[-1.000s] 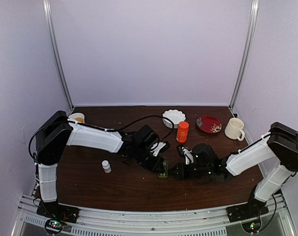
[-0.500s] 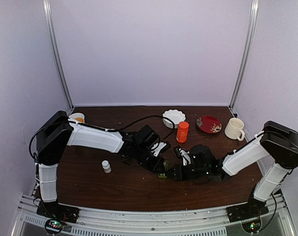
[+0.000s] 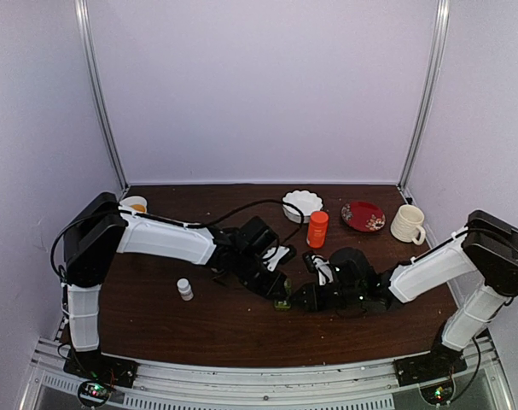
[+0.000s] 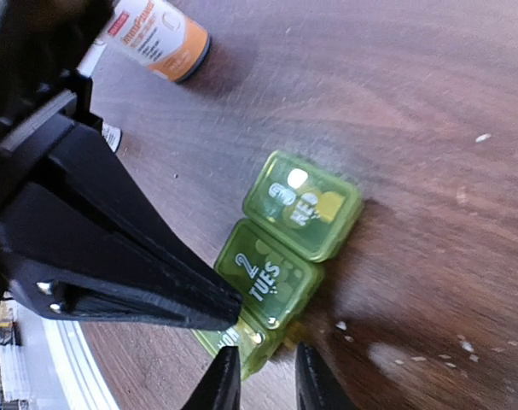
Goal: Sort the pills into containers
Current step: Close the lid of the pill container.
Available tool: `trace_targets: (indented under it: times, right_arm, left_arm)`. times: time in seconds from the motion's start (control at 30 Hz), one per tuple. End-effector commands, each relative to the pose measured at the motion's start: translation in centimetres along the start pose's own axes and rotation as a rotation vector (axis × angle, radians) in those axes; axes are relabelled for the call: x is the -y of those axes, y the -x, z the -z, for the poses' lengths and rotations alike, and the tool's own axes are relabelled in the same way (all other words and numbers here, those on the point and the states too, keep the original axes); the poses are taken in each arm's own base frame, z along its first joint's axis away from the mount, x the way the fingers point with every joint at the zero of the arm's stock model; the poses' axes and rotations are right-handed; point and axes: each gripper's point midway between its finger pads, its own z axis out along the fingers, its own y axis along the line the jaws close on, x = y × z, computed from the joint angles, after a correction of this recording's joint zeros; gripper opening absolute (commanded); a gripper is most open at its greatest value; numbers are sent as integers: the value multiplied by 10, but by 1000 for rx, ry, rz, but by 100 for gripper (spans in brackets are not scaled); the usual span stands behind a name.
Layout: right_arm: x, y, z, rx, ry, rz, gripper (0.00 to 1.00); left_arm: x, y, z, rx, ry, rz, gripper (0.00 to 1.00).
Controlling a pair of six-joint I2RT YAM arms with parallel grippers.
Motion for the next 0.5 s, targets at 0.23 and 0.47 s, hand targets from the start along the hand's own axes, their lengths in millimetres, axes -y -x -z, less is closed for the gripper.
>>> trace_targets:
  times: [0.23, 0.47]
  right_arm:
    - [-5, 48, 24, 134, -87, 68, 25]
    - [-15, 58, 12, 121, -56, 78, 3]
  left_arm:
    - [4, 38, 49, 176, 90, -29, 3]
    - [-10, 59, 54, 215, 91, -1, 0]
